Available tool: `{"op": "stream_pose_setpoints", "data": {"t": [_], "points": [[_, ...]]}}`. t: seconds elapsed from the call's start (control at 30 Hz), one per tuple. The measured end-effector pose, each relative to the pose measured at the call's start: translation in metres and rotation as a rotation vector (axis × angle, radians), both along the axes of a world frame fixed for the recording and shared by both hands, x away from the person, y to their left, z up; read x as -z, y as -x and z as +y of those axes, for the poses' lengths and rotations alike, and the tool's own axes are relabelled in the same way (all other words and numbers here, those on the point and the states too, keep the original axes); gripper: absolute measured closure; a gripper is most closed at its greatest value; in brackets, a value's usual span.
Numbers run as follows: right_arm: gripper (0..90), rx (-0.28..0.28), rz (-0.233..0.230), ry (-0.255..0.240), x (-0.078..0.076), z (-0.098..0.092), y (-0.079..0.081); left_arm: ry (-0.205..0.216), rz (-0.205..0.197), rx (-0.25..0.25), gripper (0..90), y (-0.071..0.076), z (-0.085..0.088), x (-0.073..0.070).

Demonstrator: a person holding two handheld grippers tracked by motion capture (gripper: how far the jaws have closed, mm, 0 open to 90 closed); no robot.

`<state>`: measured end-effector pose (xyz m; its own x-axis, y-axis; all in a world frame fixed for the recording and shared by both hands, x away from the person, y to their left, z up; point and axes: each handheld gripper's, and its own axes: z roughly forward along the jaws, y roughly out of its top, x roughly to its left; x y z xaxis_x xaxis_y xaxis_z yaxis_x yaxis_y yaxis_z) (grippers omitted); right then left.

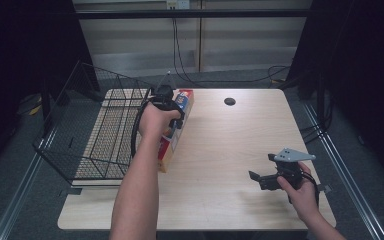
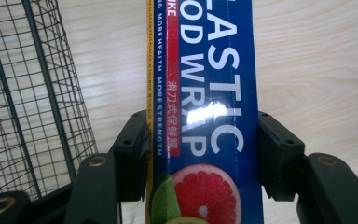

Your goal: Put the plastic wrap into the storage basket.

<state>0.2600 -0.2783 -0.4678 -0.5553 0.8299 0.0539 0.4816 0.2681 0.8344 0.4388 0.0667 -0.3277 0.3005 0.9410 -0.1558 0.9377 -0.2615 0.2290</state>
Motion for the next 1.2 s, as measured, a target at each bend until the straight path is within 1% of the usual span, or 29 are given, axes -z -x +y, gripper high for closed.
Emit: {"op": "stream_pose_setpoints", "data": {"t": [0.03,0.13,0.17,0.23,0.3,0.37,0.5,0.53,0.57,0.6,0.67,0.7,0.77,0.83,1.07,1.1,1.13,1.17,1.2], "points": [[1.4,-0.001,0.002,-0.001,0.000,0.000,0.000,-0.003,0.004,0.001,44.5,0.000,0.001,-0.002],[1.4,0.002,0.000,0.003,0.000,0.000,0.000,0.007,0.007,-0.001,44.5,0.000,0.004,-0.004],[1.4,0.003,0.005,0.000,0.000,0.000,0.000,0.003,0.007,-0.005,44.5,0.001,0.007,-0.008],[1.4,-0.004,-0.001,0.003,0.000,0.001,0.000,0.008,0.008,-0.015,44.5,0.001,0.010,-0.012],[1.4,-0.003,0.001,0.003,0.000,0.001,0.000,0.004,0.008,-0.020,44.5,0.001,0.013,-0.015],[1.4,-0.006,0.002,0.004,0.000,0.001,0.001,0.012,0.006,-0.030,44.5,0.002,0.017,-0.019],[1.4,0.000,-0.003,0.003,0.000,0.001,0.000,0.002,0.001,-0.035,44.5,0.003,0.025,-0.025],[1.4,-0.002,0.000,0.002,0.000,0.001,0.001,0.009,0.000,-0.044,44.5,0.003,0.027,-0.027],[1.4,-0.002,0.000,0.002,0.000,0.001,0.001,0.009,0.000,-0.044,44.5,0.003,0.027,-0.027],[1.4,-0.004,-0.007,0.008,0.000,0.001,0.001,0.007,-0.007,-0.044,44.5,0.004,0.030,-0.030],[1.5,-0.005,-0.003,0.005,-0.001,0.001,0.001,0.011,-0.007,-0.049,44.6,0.004,0.031,-0.032],[1.5,-0.001,-0.003,0.003,-0.001,0.001,0.001,0.013,-0.010,-0.054,44.5,0.004,0.033,-0.035],[1.5,0.001,-0.009,0.008,-0.001,0.001,0.001,0.011,-0.012,-0.053,44.6,0.004,0.034,-0.037],[1.5,0.000,-0.006,0.005,-0.001,0.001,0.001,0.010,-0.015,-0.067,44.6,0.005,0.038,-0.043],[1.5,0.000,-0.005,0.006,-0.001,0.000,0.001,0.002,-0.026,-0.071,44.6,0.006,0.045,-0.052],[1.5,0.002,-0.006,0.006,-0.001,0.000,0.001,-0.001,-0.022,-0.072,44.6,0.006,0.046,-0.054],[1.5,0.001,-0.006,0.006,-0.001,0.001,0.001,-0.001,-0.028,-0.069,44.6,0.006,0.047,-0.055],[1.6,0.001,-0.009,0.009,-0.001,0.001,0.001,0.000,-0.032,-0.080,44.6,0.007,0.047,-0.056],[1.5,0.000,-0.008,0.009,-0.001,0.001,0.002,0.003,-0.031,-0.075,44.6,0.007,0.049,-0.057]]}}
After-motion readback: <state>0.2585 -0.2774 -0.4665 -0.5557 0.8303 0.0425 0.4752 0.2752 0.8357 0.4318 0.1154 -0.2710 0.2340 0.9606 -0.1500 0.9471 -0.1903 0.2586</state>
